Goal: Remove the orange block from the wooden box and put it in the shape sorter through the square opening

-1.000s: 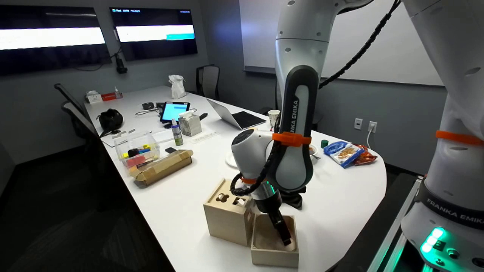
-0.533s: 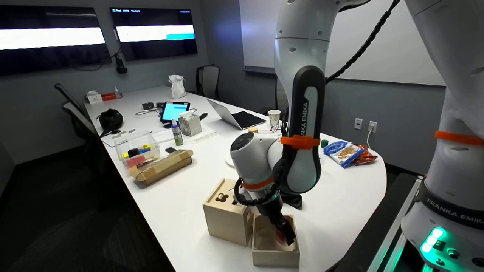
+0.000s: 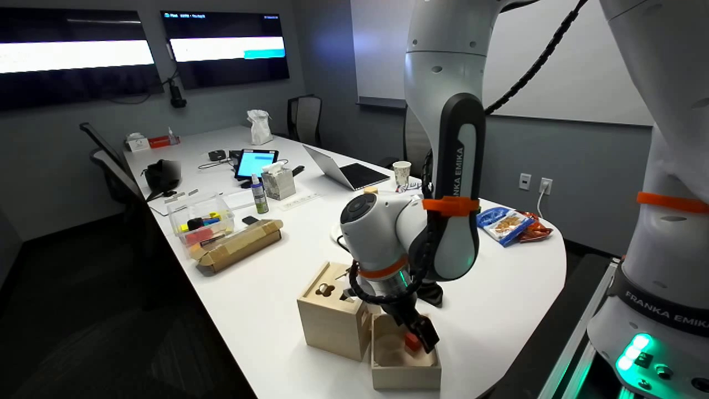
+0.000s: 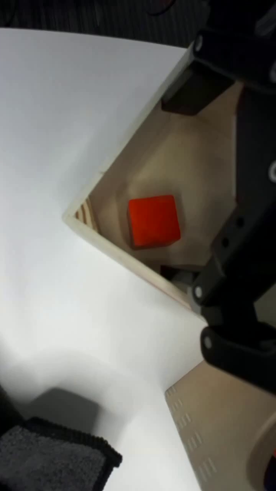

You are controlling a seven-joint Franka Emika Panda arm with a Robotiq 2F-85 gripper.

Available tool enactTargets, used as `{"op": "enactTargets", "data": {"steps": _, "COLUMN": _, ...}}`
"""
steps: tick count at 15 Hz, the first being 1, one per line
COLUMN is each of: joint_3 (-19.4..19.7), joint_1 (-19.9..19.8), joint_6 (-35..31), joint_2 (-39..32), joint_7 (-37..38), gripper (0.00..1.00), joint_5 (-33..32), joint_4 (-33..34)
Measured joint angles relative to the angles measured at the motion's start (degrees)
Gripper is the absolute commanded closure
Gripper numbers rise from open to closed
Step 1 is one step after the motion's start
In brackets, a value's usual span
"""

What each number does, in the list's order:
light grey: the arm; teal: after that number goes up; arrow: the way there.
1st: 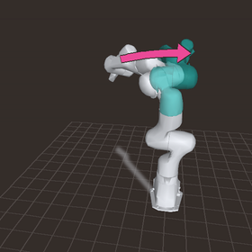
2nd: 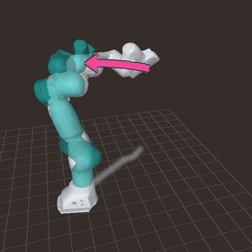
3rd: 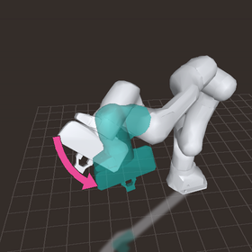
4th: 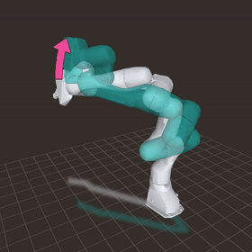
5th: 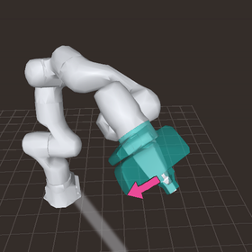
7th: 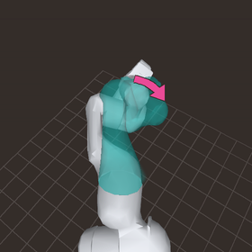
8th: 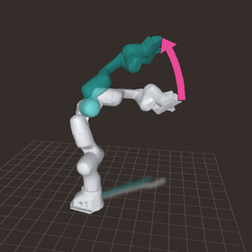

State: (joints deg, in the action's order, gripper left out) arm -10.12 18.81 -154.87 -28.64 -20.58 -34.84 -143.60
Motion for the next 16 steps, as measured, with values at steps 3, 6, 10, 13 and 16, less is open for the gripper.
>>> {"op": "enactTargets", "data": {"steps": 3, "joint_3": 0.0, "joint_1": -0.16, "joint_6": 0.0, "joint_2": -0.09, "joint_7": -2.23, "gripper": 0.0, "joint_5": -1.74, "joint_4": 0.0}}
{"op": "enactTargets", "data": {"steps": 6, "joint_3": -0.02, "joint_1": -0.37, "joint_6": 0.0, "joint_2": -0.2, "joint_7": -4.44, "gripper": 0.0, "joint_5": -3.31, "joint_4": 0.0}}
{"op": "enactTargets", "data": {"steps": 10, "joint_3": -0.18, "joint_1": -0.71, "joint_6": -0.09, "joint_2": -0.54, "joint_7": -7.29, "gripper": 0.0, "joint_5": -5.28, "joint_4": 0.03}}
{"op": "enactTargets", "data": {"steps": 13, "joint_3": -0.37, "joint_1": -1.12, "joint_6": -0.1, "joint_2": -0.99, "joint_7": -8.98, "gripper": 0.0, "joint_5": -6.47, "joint_4": 0.16}}
{"op": "enactTargets", "data": {"steps": 16, "joint_3": -0.43, "joint_1": -1.55, "joint_6": -0.15, "joint_2": -1.37, "joint_7": -9.92, "gripper": 0.03, "joint_5": -7.87, "joint_4": 0.46}}
